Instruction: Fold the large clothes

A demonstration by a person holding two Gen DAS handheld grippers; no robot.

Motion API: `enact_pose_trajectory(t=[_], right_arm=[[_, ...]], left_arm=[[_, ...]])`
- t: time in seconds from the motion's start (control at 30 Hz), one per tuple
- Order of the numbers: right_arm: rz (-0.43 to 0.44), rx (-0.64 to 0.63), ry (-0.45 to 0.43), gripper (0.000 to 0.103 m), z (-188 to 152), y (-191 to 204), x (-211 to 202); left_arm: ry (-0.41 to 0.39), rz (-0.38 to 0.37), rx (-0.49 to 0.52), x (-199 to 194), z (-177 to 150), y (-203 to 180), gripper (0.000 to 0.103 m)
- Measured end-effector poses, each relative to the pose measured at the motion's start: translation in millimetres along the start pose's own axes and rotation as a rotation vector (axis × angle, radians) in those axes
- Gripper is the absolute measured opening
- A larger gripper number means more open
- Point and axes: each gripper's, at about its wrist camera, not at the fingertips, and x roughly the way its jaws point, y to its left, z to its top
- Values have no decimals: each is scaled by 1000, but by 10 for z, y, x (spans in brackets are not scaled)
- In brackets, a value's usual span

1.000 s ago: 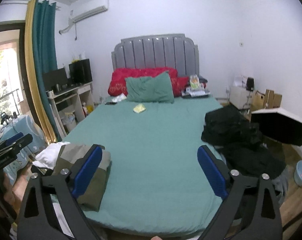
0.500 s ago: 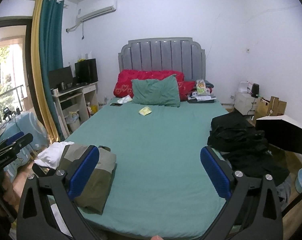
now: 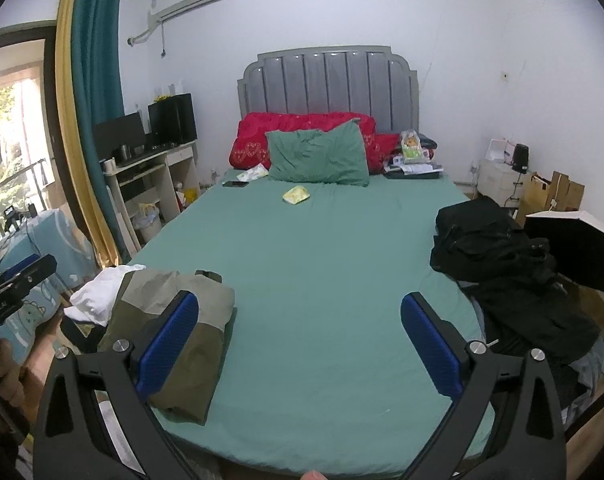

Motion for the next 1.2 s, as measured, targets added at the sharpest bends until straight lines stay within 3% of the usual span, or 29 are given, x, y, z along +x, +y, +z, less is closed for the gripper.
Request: enact_pose_trajectory(t=[1.2], right_arm=[[-8, 23, 23, 100, -32, -55, 62]], left_arm=[[26, -13, 21, 167, 1, -96, 72]])
